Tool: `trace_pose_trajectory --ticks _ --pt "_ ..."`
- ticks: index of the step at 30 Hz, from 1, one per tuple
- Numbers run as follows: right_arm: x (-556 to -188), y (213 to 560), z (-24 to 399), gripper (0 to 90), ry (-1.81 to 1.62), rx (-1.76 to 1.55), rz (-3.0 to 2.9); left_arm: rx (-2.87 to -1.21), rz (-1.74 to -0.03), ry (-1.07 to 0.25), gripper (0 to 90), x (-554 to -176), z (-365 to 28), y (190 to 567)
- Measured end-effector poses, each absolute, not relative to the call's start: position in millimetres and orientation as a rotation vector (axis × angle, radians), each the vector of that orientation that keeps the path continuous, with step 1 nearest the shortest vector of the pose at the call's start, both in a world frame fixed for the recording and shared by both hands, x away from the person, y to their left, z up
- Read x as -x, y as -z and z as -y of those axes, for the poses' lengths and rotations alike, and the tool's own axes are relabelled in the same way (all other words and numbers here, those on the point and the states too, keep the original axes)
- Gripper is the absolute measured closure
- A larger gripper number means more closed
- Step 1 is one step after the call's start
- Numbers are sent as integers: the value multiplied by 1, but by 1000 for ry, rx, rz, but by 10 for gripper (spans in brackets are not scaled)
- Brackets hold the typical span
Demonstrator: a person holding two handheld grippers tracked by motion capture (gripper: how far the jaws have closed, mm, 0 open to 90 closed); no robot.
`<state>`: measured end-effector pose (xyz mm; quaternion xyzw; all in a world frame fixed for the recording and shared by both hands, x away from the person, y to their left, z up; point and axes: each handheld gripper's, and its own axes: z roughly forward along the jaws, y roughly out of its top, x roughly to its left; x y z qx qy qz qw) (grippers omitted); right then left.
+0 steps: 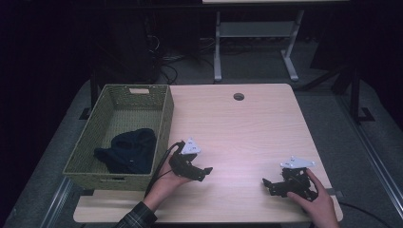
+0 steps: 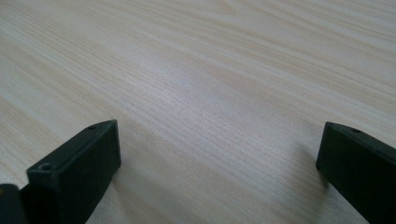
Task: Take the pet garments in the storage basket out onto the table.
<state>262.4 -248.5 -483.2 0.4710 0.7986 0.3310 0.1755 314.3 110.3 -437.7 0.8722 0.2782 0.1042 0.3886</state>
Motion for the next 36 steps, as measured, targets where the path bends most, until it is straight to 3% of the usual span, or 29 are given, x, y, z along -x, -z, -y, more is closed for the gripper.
trace_pose_trajectory --ticks 36 --pt "-262 483 248 0 -938 -1334 -2262 -2187 -702 -256 140 -318 -111 410"
